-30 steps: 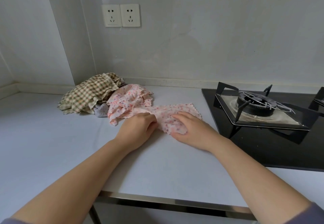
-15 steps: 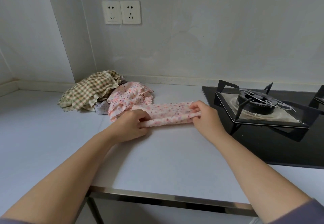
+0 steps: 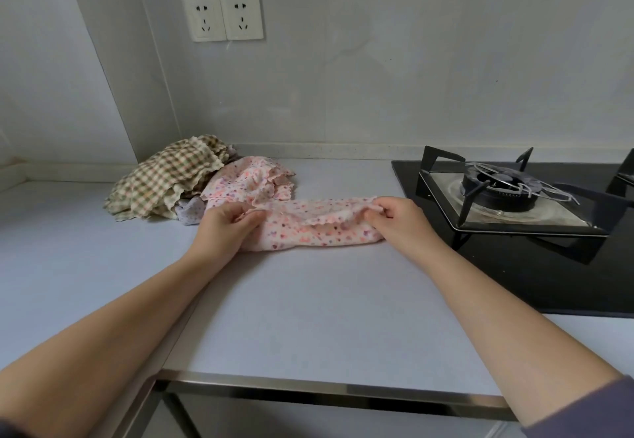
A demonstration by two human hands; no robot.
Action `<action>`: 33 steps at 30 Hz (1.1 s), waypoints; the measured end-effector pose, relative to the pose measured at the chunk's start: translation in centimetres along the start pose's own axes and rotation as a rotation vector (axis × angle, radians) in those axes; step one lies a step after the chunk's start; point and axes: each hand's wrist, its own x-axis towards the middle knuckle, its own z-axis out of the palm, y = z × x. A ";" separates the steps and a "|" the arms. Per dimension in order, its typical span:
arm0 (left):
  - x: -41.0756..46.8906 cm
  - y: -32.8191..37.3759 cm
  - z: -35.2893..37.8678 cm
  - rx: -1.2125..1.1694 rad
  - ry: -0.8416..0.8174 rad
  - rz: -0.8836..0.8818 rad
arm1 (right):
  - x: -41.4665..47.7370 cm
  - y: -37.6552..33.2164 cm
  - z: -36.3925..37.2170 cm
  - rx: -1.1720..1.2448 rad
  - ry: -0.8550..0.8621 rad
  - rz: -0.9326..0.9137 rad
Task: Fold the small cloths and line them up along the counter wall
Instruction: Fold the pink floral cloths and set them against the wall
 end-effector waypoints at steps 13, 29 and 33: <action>-0.4 -0.3 -0.6 -0.165 -0.078 -0.074 | 0.1 -0.1 -0.9 0.081 -0.180 0.132; -0.5 -0.7 -1.9 0.096 -0.055 0.030 | 0.0 -0.9 -1.4 0.016 0.015 0.193; -0.4 -0.9 -1.9 0.338 0.016 0.046 | -0.2 -1.0 -1.3 -0.102 -0.025 0.198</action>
